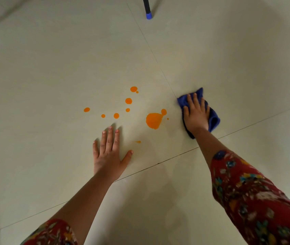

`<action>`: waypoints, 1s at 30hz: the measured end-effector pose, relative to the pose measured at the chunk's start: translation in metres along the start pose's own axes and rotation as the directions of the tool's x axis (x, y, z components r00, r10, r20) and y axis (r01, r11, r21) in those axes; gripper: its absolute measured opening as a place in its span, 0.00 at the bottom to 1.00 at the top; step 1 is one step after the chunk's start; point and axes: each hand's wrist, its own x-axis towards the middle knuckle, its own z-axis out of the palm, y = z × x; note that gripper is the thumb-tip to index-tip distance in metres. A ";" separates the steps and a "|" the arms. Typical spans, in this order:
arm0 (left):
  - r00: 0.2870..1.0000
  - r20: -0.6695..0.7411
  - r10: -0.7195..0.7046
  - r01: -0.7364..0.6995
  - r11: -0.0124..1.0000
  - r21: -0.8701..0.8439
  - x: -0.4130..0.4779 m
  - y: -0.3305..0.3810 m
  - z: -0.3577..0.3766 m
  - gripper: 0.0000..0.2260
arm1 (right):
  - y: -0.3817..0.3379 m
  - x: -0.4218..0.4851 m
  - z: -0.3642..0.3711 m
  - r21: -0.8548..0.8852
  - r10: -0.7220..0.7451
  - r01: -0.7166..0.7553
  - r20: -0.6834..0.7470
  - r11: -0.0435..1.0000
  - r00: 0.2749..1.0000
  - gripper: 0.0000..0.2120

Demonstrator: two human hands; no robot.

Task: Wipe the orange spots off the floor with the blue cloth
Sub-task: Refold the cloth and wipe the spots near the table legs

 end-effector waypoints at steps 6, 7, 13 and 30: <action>1.000 -0.001 0.001 -0.001 1.000 -0.022 -0.001 0.000 0.002 0.38 | 0.028 -0.060 -0.002 -0.066 -0.491 0.506 0.163 0.860 0.856 0.27; 1.000 -0.002 0.004 -0.004 1.000 -0.021 -0.001 0.000 0.002 0.38 | 0.036 -0.053 -0.004 -0.078 -0.394 0.405 0.124 0.911 0.911 0.26; 1.000 0.005 0.001 -0.001 1.000 -0.020 0.000 -0.001 0.000 0.38 | -0.012 -0.052 0.008 -0.100 -0.294 0.298 0.054 0.949 0.954 0.28; 0.980 0.092 0.177 -0.167 0.980 -0.108 -0.025 -0.028 -0.035 0.31 | -0.031 -0.207 0.035 -0.026 -0.641 0.658 0.199 0.753 0.742 0.27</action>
